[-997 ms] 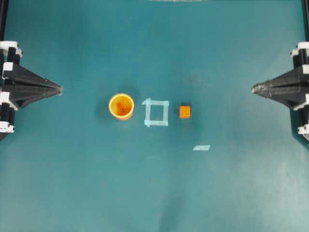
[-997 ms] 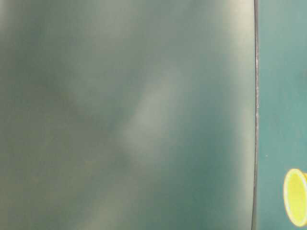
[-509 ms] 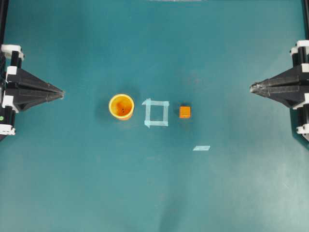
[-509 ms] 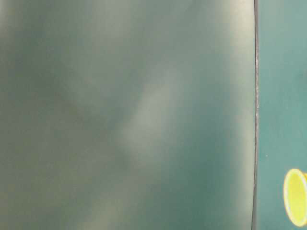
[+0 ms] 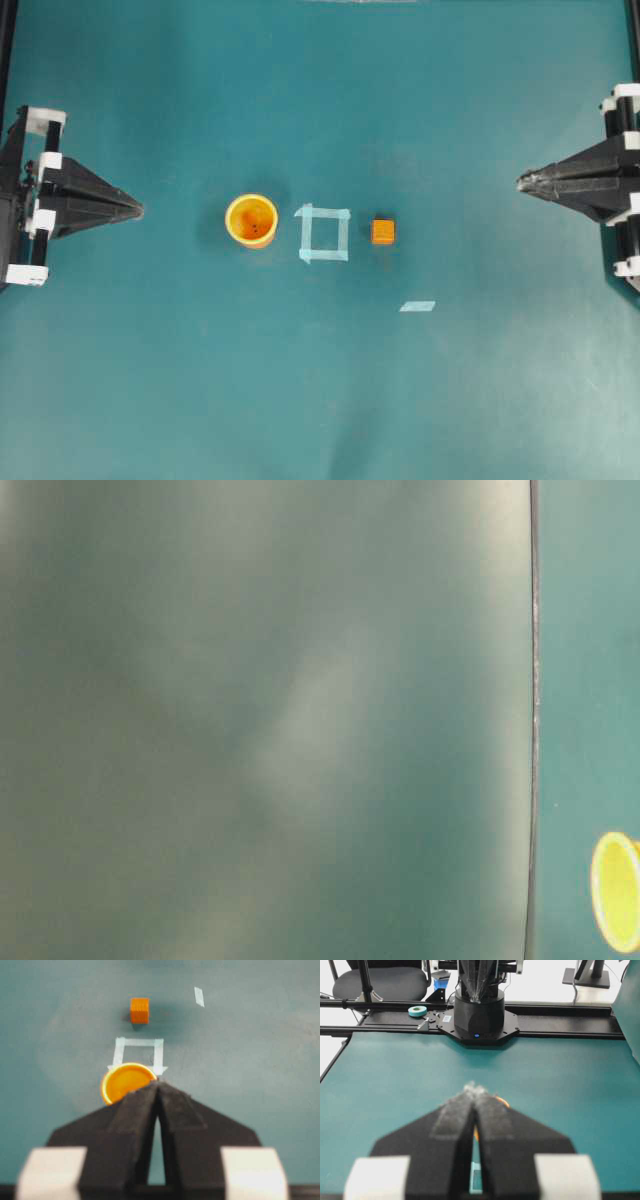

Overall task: Move the cup to the left with left arm.
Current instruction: 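Open the left gripper and move it right toward the orange cup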

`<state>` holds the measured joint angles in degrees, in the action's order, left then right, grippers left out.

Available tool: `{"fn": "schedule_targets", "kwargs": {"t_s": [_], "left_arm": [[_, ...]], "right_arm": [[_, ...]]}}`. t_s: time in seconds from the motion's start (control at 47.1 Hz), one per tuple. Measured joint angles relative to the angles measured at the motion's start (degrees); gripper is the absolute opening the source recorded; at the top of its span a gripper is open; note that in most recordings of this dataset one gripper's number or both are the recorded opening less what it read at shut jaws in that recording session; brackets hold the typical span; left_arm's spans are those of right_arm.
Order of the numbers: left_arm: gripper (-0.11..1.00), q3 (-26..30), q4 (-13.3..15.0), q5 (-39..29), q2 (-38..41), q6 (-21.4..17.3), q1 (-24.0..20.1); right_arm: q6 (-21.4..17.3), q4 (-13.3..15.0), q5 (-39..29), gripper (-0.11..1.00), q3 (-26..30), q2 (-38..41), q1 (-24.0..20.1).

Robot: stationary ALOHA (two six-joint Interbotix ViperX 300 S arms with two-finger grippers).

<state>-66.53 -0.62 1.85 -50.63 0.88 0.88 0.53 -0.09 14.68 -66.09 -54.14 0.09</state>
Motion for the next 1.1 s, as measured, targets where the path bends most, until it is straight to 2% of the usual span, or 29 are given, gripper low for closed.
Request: {"fn": "schedule_targets", "kwargs": {"t_s": [0.255, 0.34, 0.531, 0.785, 0.891, 1.104], "left_arm": [[0.69, -0.09, 0.00, 0.00, 2.29, 1.49, 0.00], [0.81, -0.62, 0.00, 0.44, 3.78, 1.85, 0.00], [0.81, -3.08, 0.00, 3.78, 10.28, 1.49, 0.00], [0.81, -6.50, 0.00, 19.78, 22.68, 0.70, 0.00], [0.81, -6.24, -0.09, 25.22, 28.65, 0.26, 0.00], [0.81, -3.34, -0.09, 30.50, 39.11, -0.70, -0.44]], "right_arm": [[0.18, 0.00, -1.23, -0.01, 0.00, 0.00, 0.00], [0.18, 0.00, -1.41, -0.01, 0.00, 0.00, 0.00], [0.18, 0.00, -1.58, -0.01, 0.00, 0.00, 0.00], [0.35, 0.09, -1.76, -0.01, 0.00, 0.00, 0.00], [0.35, 0.18, -1.85, -0.01, 0.00, 0.09, 0.00], [0.53, 0.44, -2.55, -0.01, 0.00, 0.00, 0.00]]}}
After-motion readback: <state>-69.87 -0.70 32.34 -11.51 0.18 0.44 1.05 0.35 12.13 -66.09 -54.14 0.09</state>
